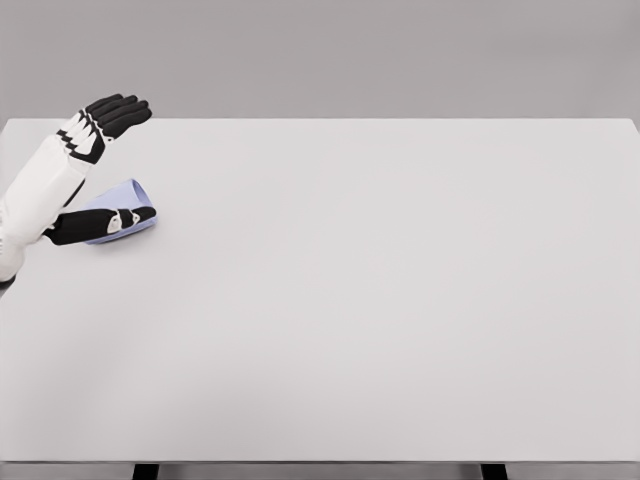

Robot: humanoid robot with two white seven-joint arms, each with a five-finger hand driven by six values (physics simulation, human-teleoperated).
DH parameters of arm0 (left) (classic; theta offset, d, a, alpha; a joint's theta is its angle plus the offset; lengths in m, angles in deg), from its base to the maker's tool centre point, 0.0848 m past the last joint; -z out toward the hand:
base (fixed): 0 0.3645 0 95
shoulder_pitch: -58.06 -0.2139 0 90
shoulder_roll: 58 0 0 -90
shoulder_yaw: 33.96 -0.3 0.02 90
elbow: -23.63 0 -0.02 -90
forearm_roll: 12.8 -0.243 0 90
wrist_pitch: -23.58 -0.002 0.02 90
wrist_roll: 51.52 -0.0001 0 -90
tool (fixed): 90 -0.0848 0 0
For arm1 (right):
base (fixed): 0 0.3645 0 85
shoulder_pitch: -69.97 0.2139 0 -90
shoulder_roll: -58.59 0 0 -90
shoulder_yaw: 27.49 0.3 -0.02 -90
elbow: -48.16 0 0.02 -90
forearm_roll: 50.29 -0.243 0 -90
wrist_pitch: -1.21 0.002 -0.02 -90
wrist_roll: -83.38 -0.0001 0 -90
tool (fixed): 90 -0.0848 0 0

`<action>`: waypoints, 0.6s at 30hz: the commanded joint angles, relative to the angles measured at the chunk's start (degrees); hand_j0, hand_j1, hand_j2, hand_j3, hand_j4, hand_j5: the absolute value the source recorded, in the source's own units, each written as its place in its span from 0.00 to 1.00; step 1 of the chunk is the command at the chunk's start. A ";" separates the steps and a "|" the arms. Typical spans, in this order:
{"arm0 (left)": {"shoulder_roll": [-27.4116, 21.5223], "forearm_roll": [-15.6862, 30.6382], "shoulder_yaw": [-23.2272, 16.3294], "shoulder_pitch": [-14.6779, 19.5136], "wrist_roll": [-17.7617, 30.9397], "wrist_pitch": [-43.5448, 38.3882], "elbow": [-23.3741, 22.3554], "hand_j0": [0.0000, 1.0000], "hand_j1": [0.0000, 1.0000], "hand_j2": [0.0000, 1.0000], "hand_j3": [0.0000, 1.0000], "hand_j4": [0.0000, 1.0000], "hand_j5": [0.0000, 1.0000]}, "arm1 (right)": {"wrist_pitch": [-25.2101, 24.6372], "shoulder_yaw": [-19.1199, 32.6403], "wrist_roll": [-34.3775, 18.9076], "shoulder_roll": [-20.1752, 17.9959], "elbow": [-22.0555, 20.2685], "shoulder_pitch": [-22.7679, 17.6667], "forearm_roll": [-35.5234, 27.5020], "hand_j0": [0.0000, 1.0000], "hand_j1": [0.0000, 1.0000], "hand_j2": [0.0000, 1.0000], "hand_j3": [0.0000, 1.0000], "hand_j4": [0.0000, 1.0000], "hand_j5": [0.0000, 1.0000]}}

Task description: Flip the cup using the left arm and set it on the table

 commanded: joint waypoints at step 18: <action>-0.90 0.35 -5.56 0.17 -0.03 0.02 0.01 1.00 1.00 1.00 1.00 1.00 1.00 | 0.00 -0.01 -0.13 0.00 0.07 -0.09 0.02 1.00 1.00 1.00 1.00 1.00 1.00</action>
